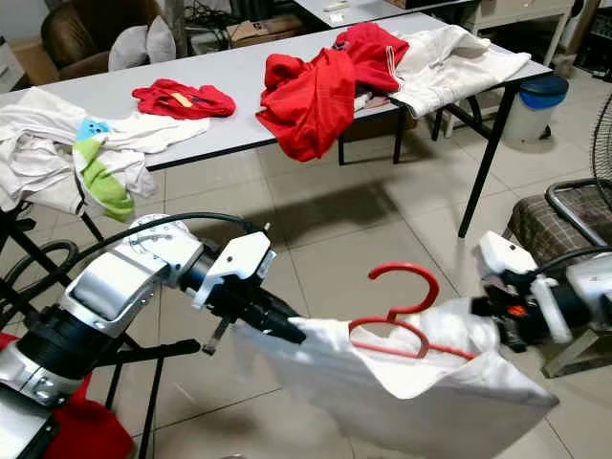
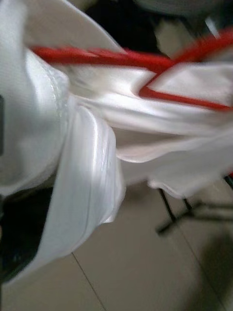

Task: Hang hanger

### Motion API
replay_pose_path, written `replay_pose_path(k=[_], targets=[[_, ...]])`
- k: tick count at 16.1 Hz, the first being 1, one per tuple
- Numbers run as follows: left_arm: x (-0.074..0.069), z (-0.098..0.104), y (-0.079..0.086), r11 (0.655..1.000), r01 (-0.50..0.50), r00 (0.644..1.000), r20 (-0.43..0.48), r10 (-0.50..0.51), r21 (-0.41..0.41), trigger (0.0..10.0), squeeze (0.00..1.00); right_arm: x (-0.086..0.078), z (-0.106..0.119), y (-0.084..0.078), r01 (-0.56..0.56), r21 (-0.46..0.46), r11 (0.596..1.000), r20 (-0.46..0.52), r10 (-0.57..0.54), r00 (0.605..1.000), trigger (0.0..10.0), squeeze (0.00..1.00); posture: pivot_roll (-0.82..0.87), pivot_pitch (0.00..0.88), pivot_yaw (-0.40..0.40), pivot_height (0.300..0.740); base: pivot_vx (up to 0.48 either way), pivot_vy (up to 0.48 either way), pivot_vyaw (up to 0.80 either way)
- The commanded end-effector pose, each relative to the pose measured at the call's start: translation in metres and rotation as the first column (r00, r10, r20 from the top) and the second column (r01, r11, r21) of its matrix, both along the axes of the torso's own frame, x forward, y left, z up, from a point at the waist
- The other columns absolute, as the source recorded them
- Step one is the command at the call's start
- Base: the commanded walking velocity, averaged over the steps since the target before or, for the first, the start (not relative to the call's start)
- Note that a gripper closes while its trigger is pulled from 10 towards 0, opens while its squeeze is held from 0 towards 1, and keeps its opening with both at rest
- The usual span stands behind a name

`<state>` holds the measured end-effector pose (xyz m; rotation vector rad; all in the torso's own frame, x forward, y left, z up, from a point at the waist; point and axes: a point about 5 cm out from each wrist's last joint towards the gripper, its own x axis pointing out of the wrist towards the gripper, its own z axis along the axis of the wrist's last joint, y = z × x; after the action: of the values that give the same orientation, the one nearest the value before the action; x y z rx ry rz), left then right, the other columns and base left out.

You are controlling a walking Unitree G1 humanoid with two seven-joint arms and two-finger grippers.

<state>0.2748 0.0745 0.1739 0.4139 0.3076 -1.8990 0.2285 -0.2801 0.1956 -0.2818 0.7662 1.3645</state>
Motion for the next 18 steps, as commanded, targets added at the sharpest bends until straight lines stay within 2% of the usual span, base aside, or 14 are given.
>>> replay_pose_path(k=[1, 4, 6, 8, 9, 10, 11, 13, 14, 15, 16, 18], targets=[[0.001, 0.0, 0.008, 1.0, 0.002, 1.0, -0.009, -0.001, 0.027, 0.0, 0.0, -0.005, 0.01, 0.002, -0.06, 0.008, 0.998, -0.018, 0.06, 0.998, 10.0, 1.0, -0.18, 0.0, 0.111, 0.74, 0.0, 0.0, 0.0], [0.005, -0.004, 0.015, 0.998, 0.013, 1.0, -0.018, -0.012, 0.06, 0.0, 0.0, -0.017, 0.018, 0.0, -0.111, -0.032, 0.993, -0.071, 0.109, 0.992, 10.0, 1.0, -0.18, 0.0, 0.09, 0.74, 0.0, 0.0, 0.0], [-0.001, 0.0, 0.013, 0.996, 0.073, 0.996, -0.049, -0.071, 0.051, 0.0, 0.0, -0.013, 0.023, -0.001, -0.099, -0.018, 0.995, -0.068, 0.098, 0.993, 10.0, 1.0, -0.19, 0.0, 0.081, 0.74, 0.0, 0.0, 0.0], [-0.014, 0.004, 0.003, 0.988, 0.152, 0.983, -0.104, -0.151, 0.004, 0.0, 0.0, 0.0, 0.031, 0.003, -0.04, 0.103, 0.994, -0.058, 0.046, 0.997, 10.0, 1.0, -0.18, 0.0, 0.072, 0.74, 0.0, 0.0, 0.0], [-0.016, 0.004, -0.001, 0.987, 0.163, 0.98, -0.11, -0.163, -0.012, 0.0, 0.0, 0.016, 0.03, 0.005, 0.022, 0.151, 0.988, 0.014, -0.025, 1.0, 10.0, 1.0, -0.18, 0.0, 0.066, 0.74, 0.0, 0.0, 0.0], [-0.016, 0.003, -0.004, 0.987, 0.158, 0.981, -0.108, -0.159, -0.02, 0.0, 0.0, 0.033, 0.023, 0.008, 0.128, 0.166, 0.978, 0.092, -0.145, 0.985, 10.0, 1.0, -0.18, 0.0, 0.065, 0.74, 0.0, 0.0, 0.0], [-0.015, 0.003, -0.004, 0.989, 0.148, 0.983, -0.105, -0.149, -0.023, 0.0, 0.0, 0.037, 0.019, 0.01, 0.167, 0.172, 0.971, 0.105, -0.187, 0.977, 10.0, 1.0, -0.17, 0.0, 0.061, 0.74, 0.0, 0.0, 0.0], [-0.011, 0.003, 0.0, 0.993, 0.116, 0.988, -0.101, -0.117, -0.013, 0.0, 0.0, 0.013, 0.01, 0.011, 0.038, 0.141, 0.989, 0.005, -0.039, 0.999, 10.0, 1.0, -0.16, 0.0, 0.064, 0.74, 0.0, 0.0, 0.0], [-0.011, 0.003, 0.002, 0.994, 0.112, 0.988, -0.104, -0.113, -0.01, 0.0, 0.0, 0.008, 0.001, 0.006, -0.009, 0.012, 1.0, 0.039, 0.009, 0.999, 10.0, 1.0, -0.17, 0.0, 0.069, 0.74, 0.0, 0.0, 0.0], [-0.011, 0.003, 0.003, 0.993, 0.114, 0.988, -0.109, -0.114, -0.008, 0.0, 0.0, 0.004, -0.004, 0.004, -0.069, -0.066, 0.995, 0.045, 0.072, 0.996, 10.0, 1.0, -0.17, 0.0, 0.074, 0.74, 0.0, 0.0, 0.0], [-0.012, 0.003, 0.003, 0.993, 0.119, 0.987, -0.111, -0.119, -0.003, 0.0, 0.0, 0.002, -0.001, 0.008, -0.103, -0.046, 0.994, 0.047, 0.105, 0.993, 10.0, 1.0, -0.17, 0.0, 0.076, 0.74, 0.0, 0.0, 0.0], [-0.011, 0.003, 0.002, 0.992, 0.129, 0.986, -0.107, -0.128, 0.006, 0.0, 0.0, 0.003, 0.004, 0.018, -0.159, -0.042, 0.986, 0.127, 0.163, 0.978, 10.0, 1.0, -0.18, 0.0, 0.087, 0.74, 0.0, 0.0, 0.0]])
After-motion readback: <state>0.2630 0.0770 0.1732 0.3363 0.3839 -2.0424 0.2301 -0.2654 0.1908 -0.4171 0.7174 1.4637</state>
